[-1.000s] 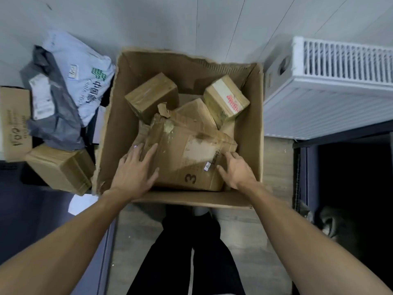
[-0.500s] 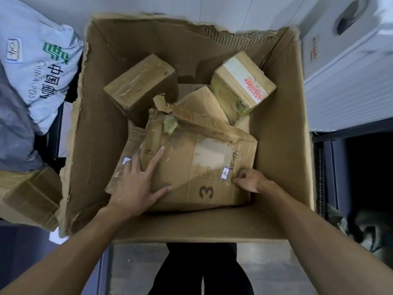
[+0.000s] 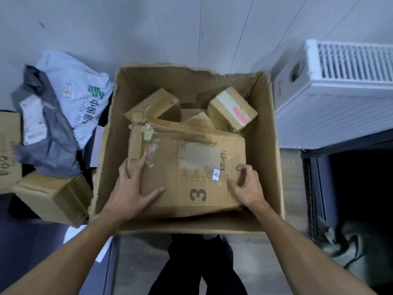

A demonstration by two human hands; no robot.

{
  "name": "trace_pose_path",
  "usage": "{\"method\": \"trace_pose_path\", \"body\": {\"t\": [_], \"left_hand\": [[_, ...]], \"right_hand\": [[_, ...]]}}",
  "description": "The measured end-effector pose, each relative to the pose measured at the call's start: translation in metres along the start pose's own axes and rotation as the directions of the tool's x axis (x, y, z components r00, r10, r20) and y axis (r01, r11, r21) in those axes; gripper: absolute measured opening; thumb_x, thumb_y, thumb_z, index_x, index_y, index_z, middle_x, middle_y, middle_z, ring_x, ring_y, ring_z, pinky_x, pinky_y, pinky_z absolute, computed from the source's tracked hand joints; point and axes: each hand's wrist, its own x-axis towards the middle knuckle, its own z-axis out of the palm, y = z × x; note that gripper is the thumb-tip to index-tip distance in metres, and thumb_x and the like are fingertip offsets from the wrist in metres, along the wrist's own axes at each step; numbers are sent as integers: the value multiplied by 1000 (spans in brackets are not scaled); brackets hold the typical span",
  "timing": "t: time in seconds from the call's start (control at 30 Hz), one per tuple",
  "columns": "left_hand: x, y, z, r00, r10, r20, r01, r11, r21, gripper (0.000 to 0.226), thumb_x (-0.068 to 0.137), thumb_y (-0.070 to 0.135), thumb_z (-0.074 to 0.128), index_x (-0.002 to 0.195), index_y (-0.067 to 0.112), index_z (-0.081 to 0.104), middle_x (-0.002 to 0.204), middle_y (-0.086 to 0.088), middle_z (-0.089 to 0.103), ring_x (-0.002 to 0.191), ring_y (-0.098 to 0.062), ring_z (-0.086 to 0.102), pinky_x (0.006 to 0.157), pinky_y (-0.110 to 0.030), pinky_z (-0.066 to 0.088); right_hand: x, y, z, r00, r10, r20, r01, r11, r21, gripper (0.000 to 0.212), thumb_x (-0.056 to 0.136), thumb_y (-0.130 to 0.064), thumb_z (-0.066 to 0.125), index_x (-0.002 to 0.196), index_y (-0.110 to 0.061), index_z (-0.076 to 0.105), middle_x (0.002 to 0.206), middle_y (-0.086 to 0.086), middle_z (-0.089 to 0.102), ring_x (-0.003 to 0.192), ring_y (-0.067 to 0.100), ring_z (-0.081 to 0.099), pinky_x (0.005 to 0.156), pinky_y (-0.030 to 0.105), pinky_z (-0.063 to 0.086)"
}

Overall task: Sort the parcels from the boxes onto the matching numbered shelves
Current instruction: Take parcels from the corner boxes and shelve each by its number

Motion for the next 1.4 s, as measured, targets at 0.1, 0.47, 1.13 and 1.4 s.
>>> {"method": "trace_pose_path", "body": {"t": [0.1,0.47,1.13,1.4], "left_hand": [[-19,14,-23,999,-22,-27,22,1000,16,107,66,81,55,149,60,-8,162,-10,-5,148,-37,21,116,-51,32],[-90,50,-85,989,20,-148,-14,999,42,133,64,52,88,159,12,3,163,2,-13,152,-24,11,121,-35,22],[-170,79,-135,949,83,-305,-104,993,-51,146,51,55,93,159,25,0,163,5,-2,149,-25,11,121,-49,22],[-221,86,-153,928,13,-372,-50,995,-90,154,57,47,94,155,14,-20,160,-1,-29,149,-15,-15,120,-36,-1]], "right_hand": [[-24,-21,-20,995,-95,-16,95,995,-16,61,80,-39,78,131,-36,43,139,-8,40,127,19,45,109,42,40],[-98,-114,-102,894,-393,216,438,869,-231,139,54,-54,94,159,-32,6,166,-1,-9,149,29,17,119,40,23],[-158,-163,-144,800,-575,171,598,789,-143,134,63,-45,92,160,-24,2,163,-1,9,150,19,12,122,39,17],[-187,-214,-149,703,-658,269,709,678,-194,136,61,-56,89,159,-25,0,158,4,15,144,22,23,120,42,23]]}}
